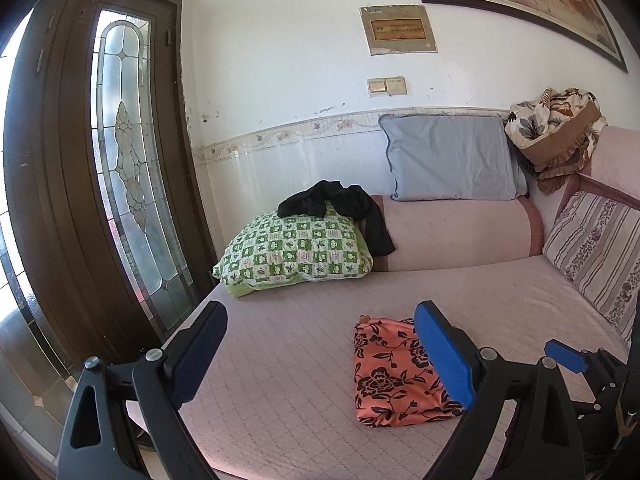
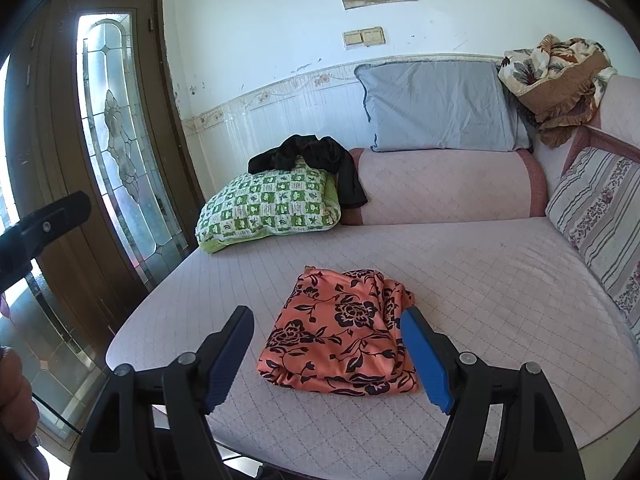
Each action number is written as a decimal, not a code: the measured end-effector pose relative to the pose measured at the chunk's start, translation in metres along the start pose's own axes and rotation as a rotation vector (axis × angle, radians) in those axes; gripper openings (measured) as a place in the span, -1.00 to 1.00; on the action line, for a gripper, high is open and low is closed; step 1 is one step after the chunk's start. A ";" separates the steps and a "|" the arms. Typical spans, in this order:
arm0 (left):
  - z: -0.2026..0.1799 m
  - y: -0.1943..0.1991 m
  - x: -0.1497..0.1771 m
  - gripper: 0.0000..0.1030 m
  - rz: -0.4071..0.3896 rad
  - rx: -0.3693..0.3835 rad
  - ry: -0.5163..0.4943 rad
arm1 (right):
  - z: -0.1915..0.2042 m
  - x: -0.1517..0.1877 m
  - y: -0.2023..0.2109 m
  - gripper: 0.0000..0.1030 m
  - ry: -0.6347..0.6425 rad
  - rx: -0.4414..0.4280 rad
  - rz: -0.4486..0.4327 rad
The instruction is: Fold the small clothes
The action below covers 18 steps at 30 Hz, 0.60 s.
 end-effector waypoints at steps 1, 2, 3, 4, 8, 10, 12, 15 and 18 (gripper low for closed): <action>0.000 -0.001 0.000 0.84 0.000 0.001 0.000 | 0.000 0.000 -0.001 0.52 0.000 0.000 0.001; 0.000 -0.002 0.000 0.84 0.000 0.002 -0.001 | 0.001 0.000 -0.003 0.52 0.002 -0.001 0.002; -0.001 -0.003 0.000 0.84 -0.001 0.003 -0.002 | 0.001 0.000 -0.004 0.52 0.003 -0.001 0.003; -0.001 -0.004 0.000 0.84 -0.001 0.005 -0.004 | 0.001 0.000 -0.006 0.52 0.005 -0.001 0.006; -0.002 -0.006 0.000 0.84 -0.006 0.012 -0.012 | 0.001 0.001 -0.012 0.52 0.004 0.004 0.019; -0.002 -0.006 0.000 0.84 -0.009 0.016 -0.012 | 0.001 0.001 -0.015 0.52 0.003 0.008 0.022; -0.002 -0.008 0.000 0.84 -0.009 0.026 -0.008 | 0.001 0.003 -0.016 0.52 0.004 0.013 0.024; -0.001 -0.010 0.001 0.84 -0.005 0.043 0.001 | 0.001 0.001 -0.019 0.52 0.010 0.020 0.022; 0.002 -0.014 0.004 0.84 0.003 0.048 0.015 | 0.002 -0.004 -0.023 0.52 0.014 0.026 0.016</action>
Point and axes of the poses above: each gripper's, at about its wrist camera, not at the fingertips, and y roughly against the way its jaws point, z to its left, x to its underside, the point moved 4 cm from there along -y, roughly the way its jaws point, and after that the axes turned 4 degrees about -x, right-handed, at the moved point
